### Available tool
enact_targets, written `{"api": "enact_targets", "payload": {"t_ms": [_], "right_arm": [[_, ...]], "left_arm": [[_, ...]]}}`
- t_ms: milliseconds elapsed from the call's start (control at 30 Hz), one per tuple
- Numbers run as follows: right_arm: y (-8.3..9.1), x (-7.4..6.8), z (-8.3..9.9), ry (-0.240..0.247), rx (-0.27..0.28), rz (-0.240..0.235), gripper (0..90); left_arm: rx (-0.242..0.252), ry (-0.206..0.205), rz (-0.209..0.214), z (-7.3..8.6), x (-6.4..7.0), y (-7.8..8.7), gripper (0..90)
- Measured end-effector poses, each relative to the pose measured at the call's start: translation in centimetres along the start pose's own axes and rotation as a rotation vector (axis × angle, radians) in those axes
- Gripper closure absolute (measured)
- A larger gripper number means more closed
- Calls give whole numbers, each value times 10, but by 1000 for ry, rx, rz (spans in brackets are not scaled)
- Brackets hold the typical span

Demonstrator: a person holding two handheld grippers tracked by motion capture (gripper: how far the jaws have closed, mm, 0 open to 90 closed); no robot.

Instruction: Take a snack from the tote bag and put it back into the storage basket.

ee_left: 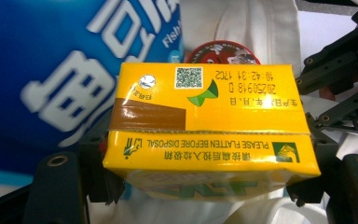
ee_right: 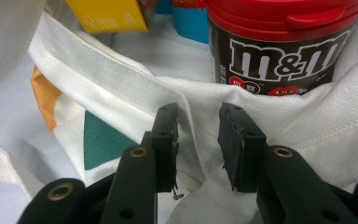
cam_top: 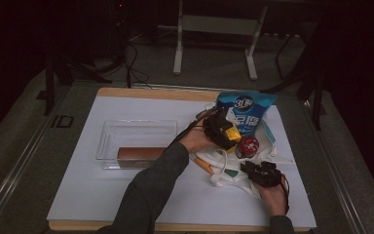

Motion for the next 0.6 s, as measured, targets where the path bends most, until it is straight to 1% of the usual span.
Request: {"api": "enact_targets", "payload": {"t_ms": [200, 300, 467, 533, 600], "right_arm": [[0, 0, 0, 1, 0, 1, 679], [0, 0, 0, 1, 0, 1, 679], [0, 0, 0, 2, 1, 0, 678], [0, 0, 0, 2, 1, 1, 678], [0, 0, 0, 1, 2, 0, 678]], "left_arm": [[25, 13, -26, -1, -12, 17, 280], [38, 27, -35, -2, -17, 25, 280], [50, 26, -51, -2, -22, 35, 281], [63, 28, -62, -3, -24, 40, 281], [68, 24, -63, -4, -25, 44, 281]]}}
Point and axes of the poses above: each handheld gripper's, and its own axes: y roughly backward along the jaws, z roughly out of its underside, x roughly to its right, the point moved 10 cm from there along -y, roughly forward along the jaws, and after that the axes turned 8 degrees about -z, right-handed, at the moved point
